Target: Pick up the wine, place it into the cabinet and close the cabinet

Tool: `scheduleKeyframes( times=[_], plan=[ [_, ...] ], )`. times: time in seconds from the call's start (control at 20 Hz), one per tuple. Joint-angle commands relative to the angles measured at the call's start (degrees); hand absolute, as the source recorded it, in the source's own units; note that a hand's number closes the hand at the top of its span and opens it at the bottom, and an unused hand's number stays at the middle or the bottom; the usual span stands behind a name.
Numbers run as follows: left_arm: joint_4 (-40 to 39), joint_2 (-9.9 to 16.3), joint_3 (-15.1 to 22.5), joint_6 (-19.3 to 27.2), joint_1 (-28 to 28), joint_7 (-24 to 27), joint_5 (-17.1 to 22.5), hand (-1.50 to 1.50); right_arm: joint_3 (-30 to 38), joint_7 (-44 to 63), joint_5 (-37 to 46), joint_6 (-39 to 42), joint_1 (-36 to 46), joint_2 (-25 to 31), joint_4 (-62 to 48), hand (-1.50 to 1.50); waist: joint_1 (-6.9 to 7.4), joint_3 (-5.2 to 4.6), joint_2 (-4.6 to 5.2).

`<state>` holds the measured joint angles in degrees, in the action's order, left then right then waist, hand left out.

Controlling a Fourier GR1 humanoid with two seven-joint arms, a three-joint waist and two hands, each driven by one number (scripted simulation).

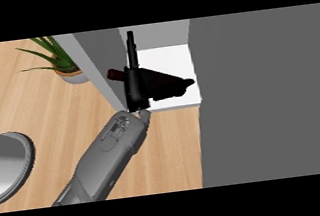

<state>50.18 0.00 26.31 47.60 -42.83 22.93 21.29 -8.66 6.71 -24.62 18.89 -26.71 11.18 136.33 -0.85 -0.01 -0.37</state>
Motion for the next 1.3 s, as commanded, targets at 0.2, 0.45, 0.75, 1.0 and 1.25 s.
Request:
scheduleKeyframes(
  times=[0.2,0.45,0.75,1.0,1.25],
  plan=[
    [15.8,2.6,2.7,-3.7,10.9,-2.3,0.0,-1.50,2.1,5.1,0.0,-4.0,0.3,1.9,9.3,-1.50,0.97,-0.03,0.07],
    [30.5,7.0,8.2,-2.3,22.3,-4.3,-2.5,-1.50,1.2,1.9,3.4,-3.4,-0.5,1.8,6.5,-1.50,1.10,0.01,-0.13],
    [43.0,14.0,10.0,-3.6,28.3,-10.1,-3.4,-1.50,-0.2,6.7,4.5,-7.3,2.2,2.6,9.7,-1.50,1.36,-0.03,0.03],
    [53.3,22.1,8.2,-7.3,37.6,-9.9,-2.7,-1.50,3.8,4.0,1.5,-2.6,-0.5,5.7,8.1,-1.50,0.94,0.00,0.06],
    [58.3,25.9,5.7,-16.9,43.8,-5.8,2.5,-1.50,2.6,5.0,0.8,0.7,-2.1,8.5,10.1,1.50,0.77,-0.05,0.00]
  ],
)
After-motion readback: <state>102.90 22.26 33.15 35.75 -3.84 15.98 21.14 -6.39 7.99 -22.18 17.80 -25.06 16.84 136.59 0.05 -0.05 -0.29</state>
